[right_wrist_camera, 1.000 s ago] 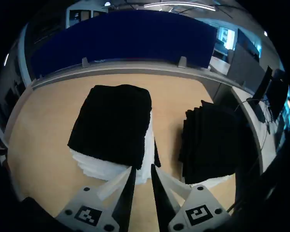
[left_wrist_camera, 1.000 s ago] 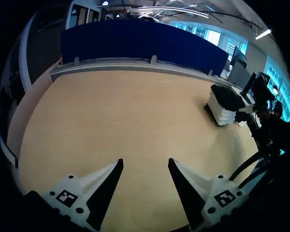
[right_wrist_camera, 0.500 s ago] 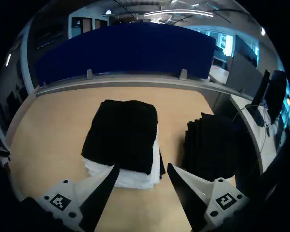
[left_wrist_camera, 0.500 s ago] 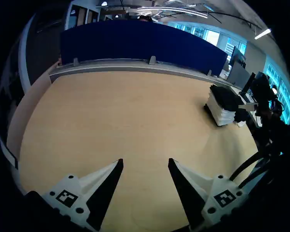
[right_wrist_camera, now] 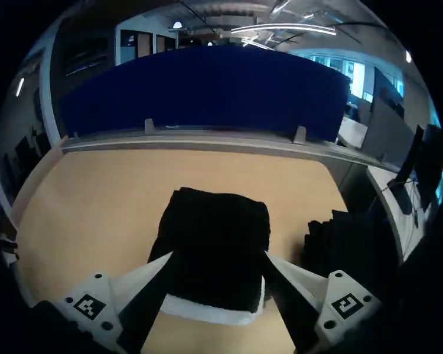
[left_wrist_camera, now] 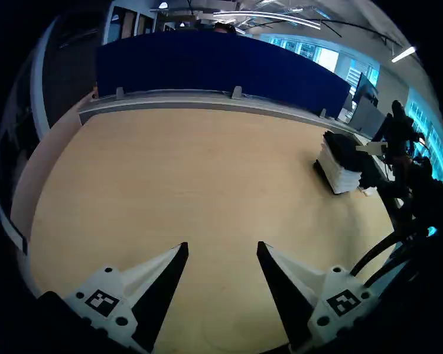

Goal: Fold towel

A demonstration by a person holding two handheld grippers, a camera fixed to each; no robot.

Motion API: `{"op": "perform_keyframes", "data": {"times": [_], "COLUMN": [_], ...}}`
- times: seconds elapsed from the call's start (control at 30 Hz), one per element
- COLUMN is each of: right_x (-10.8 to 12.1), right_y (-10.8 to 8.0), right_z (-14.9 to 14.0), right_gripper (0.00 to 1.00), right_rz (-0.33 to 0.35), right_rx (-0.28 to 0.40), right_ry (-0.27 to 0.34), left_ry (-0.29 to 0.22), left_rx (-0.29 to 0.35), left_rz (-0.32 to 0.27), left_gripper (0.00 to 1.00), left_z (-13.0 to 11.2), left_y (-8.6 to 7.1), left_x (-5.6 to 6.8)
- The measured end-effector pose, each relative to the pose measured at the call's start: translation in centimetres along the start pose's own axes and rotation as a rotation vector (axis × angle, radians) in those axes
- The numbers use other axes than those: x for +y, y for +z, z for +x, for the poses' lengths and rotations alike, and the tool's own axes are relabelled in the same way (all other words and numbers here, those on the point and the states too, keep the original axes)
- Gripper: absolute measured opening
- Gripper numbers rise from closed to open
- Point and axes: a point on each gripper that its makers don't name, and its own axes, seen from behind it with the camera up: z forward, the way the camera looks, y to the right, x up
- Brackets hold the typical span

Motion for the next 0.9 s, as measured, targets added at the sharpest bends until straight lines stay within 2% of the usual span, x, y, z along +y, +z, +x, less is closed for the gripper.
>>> {"op": "perform_keyframes", "data": {"times": [0.27,0.57,0.9], "right_x": [-0.3,-0.3,-0.3], "right_y": [2.2,4.1,6.6], "right_z": [2.6,3.8,2.9], "right_gripper": [1.00,1.00,1.00], "right_rz": [0.005,0.007,0.008], "right_rx": [0.009,0.007,-0.040], "right_ry": [-0.016,-0.014,-0.016], "left_ry": [-0.018,-0.027,-0.027], "left_rx": [0.004,-0.001,-0.011], "left_rz": [0.014,0.028,0.034], "left_gripper": [0.86,0.86,0.86], "left_z": [0.0,-0.2,-0.2], "left_y": [0.0,0.2,0.6], "left_x": [-0.7,-1.3,-1.5]}}
